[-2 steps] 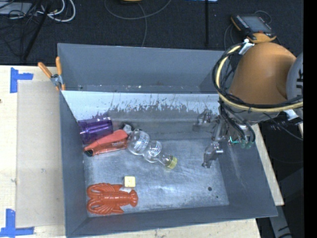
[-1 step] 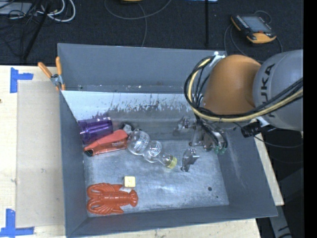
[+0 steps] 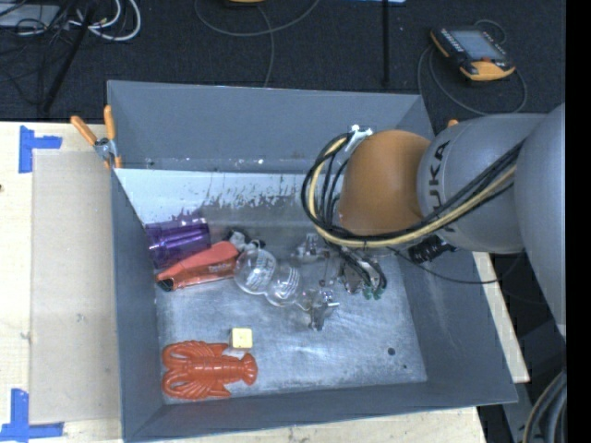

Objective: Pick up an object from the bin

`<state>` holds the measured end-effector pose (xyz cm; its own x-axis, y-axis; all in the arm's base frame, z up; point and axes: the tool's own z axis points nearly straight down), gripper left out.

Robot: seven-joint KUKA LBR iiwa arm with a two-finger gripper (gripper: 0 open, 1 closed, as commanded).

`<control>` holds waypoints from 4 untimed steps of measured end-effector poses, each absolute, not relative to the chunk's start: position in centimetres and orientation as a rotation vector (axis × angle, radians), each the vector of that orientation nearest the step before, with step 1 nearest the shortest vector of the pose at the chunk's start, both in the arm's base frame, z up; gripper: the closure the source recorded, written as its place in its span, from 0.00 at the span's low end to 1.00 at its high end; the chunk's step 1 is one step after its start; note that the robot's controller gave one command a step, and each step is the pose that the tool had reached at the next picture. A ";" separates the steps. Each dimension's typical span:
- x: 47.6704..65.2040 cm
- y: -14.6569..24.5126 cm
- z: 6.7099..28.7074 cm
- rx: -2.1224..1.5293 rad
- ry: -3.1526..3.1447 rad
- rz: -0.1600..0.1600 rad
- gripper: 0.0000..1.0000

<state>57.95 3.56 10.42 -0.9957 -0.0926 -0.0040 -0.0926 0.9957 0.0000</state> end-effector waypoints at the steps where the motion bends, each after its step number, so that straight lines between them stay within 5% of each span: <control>1: 56.7 5.1 7.3 0.104 3.132 0.002 1.00; 2: 56.7 5.1 7.3 0.103 3.132 0.002 1.00; 3: 56.1 5.1 11.0 0.091 3.149 -0.001 1.00; 4: 57.4 4.9 16.2 0.079 3.142 0.000 1.00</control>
Offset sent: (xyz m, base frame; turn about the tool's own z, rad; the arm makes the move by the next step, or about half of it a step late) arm 0.0000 0.0000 0.0000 0.0000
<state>57.41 4.89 16.18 -0.9987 0.0504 0.0019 0.0504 0.9987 0.0001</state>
